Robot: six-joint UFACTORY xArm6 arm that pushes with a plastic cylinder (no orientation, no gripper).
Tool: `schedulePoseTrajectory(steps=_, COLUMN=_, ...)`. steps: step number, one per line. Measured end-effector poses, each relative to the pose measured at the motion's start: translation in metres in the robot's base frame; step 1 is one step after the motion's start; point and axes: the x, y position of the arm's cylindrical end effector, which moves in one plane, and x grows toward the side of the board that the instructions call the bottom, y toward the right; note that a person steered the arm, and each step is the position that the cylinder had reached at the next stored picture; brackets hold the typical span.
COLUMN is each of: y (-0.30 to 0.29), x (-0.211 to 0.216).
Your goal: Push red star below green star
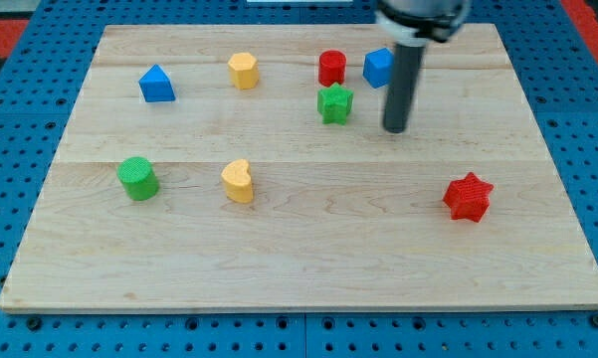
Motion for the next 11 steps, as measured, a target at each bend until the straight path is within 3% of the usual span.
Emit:
schedulePoseTrajectory(steps=2, y=0.096, x=0.085)
schedulePoseTrajectory(steps=3, y=0.085, x=0.122)
schedulePoseTrajectory(steps=4, y=0.021, x=0.130)
schedulePoseTrajectory(steps=6, y=-0.065, x=0.094)
schedulePoseTrajectory(steps=8, y=0.019, x=0.109)
schedulePoseTrajectory(steps=9, y=0.013, x=0.084)
schedulePoseTrajectory(steps=11, y=-0.078, x=0.060)
